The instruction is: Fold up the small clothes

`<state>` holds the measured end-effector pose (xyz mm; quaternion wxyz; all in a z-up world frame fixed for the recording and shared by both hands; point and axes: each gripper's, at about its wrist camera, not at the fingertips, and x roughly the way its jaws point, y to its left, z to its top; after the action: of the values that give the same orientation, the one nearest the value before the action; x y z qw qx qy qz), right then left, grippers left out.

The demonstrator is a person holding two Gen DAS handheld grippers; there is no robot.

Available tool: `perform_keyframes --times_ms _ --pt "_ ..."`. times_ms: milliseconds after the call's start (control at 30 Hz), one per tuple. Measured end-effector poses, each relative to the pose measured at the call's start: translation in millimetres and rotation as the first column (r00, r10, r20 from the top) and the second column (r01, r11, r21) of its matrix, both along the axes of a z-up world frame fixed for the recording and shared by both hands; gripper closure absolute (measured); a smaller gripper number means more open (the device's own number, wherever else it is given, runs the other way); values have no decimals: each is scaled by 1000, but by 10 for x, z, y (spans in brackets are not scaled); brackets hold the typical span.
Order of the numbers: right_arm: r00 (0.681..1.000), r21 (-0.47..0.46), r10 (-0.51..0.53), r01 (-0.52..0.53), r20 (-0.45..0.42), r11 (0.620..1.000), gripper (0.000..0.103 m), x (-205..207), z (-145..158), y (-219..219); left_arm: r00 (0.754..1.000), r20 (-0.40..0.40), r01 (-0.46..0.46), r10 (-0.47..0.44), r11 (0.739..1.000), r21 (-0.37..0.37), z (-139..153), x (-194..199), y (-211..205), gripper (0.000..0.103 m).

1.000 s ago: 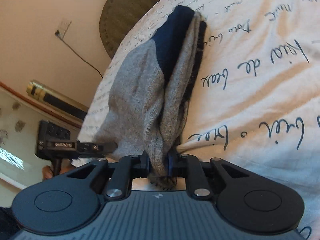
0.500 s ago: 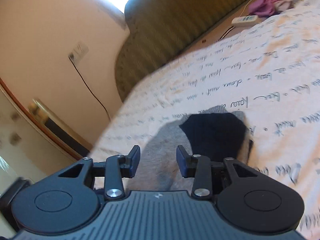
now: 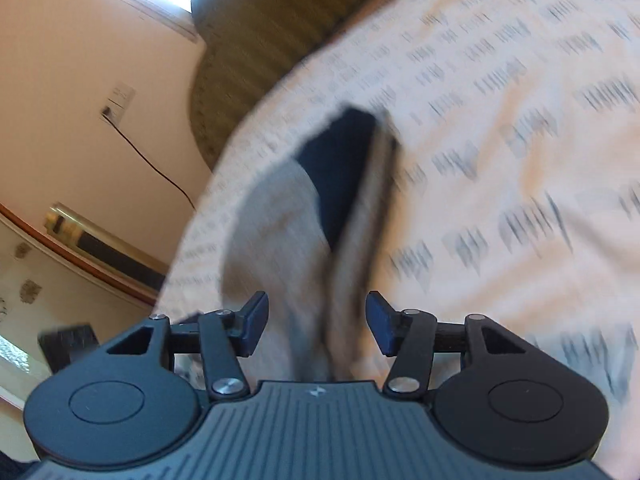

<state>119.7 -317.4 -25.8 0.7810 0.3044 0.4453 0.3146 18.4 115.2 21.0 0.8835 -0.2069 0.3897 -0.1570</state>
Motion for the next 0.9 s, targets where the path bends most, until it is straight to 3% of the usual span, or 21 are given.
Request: perform_keyframes --times_ms 33,100,167,233,267,333,400,500,567,667,700,767,800,833,900 --pt "999 12 9 -8 -37 1000 49 -62 -80 -21 999 -54 3 -6 999 -53 -77 27 38 24" --pt "996 78 30 -24 -84 997 50 -130 -200 -19 997 -80 -6 -7 988 -155 -138 81 100 24" --pt "991 134 68 -53 -116 990 51 -93 -254 71 987 -154 1 -46 959 -283 -194 209 140 32" --pt "987 141 91 -73 -129 987 66 -41 -286 205 972 -216 5 -92 928 -372 -258 314 129 68" --pt "985 124 99 -82 -139 989 87 -7 -307 262 966 -238 12 -105 932 -363 -278 346 79 76" --pt "985 89 118 -107 -122 990 89 19 -294 358 965 -241 25 -102 953 -302 -237 339 -2 84" --pt "989 59 139 -136 -53 989 90 -53 -132 399 976 -192 45 -102 959 -279 -103 247 -7 94" --pt "987 80 157 -158 22 984 91 -229 90 300 983 -142 68 -116 951 -302 75 117 71 96" --pt "985 82 171 -172 21 982 91 -308 126 243 979 -151 85 -136 949 -304 117 26 102 96" --pt "983 55 183 -182 -17 982 91 -399 15 232 971 -183 103 -152 963 -249 5 -84 127 97" --pt "982 53 187 -185 -31 981 91 -422 -60 226 965 -210 103 -155 965 -240 -77 -103 144 93" --pt "985 20 160 -159 -59 987 89 -458 -202 188 959 -261 56 -108 978 -200 -233 -152 211 91" --pt "988 32 134 -132 -72 991 89 -481 -249 147 960 -259 48 -105 975 -217 -247 -178 254 91" --pt "989 55 130 -126 -74 990 88 -482 -258 114 964 -244 52 -108 973 -225 -192 -190 281 88" --pt "994 60 102 -99 -37 993 85 -457 -127 46 986 -144 64 -87 986 -153 73 -272 293 79"
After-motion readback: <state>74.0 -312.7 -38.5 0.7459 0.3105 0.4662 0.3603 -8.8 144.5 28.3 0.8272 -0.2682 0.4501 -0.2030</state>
